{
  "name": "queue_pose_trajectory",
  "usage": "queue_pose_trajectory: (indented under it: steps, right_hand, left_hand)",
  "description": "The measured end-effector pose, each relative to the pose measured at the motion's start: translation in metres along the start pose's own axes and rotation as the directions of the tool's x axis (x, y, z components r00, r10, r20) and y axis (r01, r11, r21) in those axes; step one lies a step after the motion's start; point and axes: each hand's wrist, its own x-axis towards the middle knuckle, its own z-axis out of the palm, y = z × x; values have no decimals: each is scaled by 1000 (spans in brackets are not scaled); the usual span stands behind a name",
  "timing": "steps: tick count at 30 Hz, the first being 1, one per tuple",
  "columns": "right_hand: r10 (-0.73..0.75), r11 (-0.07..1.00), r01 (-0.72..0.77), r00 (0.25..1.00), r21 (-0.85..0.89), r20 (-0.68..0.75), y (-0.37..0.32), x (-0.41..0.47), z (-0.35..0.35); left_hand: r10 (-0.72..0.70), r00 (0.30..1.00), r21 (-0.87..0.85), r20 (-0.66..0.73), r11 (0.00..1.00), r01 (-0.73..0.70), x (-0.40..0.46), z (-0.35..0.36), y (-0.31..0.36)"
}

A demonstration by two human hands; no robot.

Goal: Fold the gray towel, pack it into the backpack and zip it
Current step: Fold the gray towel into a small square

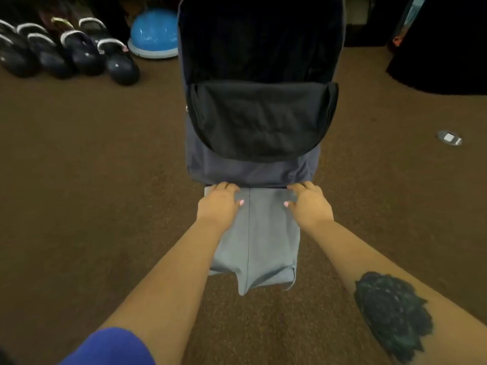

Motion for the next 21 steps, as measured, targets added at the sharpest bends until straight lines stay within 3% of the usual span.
queue_pose_trajectory:
  steps: [9, 15, 18, 21]
  right_hand:
    - [42, 999, -42, 999, -11, -17, -1, 9, 9]
    - [10, 993, -3, 998, -121, 56, -10, 2, -3]
    - [1, 996, 9, 993, -84, 119, -21, -7, -20]
    - [-7, 995, -13, 980, 95, 200, -36, -16, -47]
  left_hand:
    - [48, 994, 108, -98, 993, -37, 5, 9, -5]
    - [90, 996, 161, 15, 983, -91, -5, -11, -1]
    - [68, 996, 29, 61, 997, -70, -13, -32, 0]
    - [61, 991, -221, 123, 975, -33, -24, -57, 5]
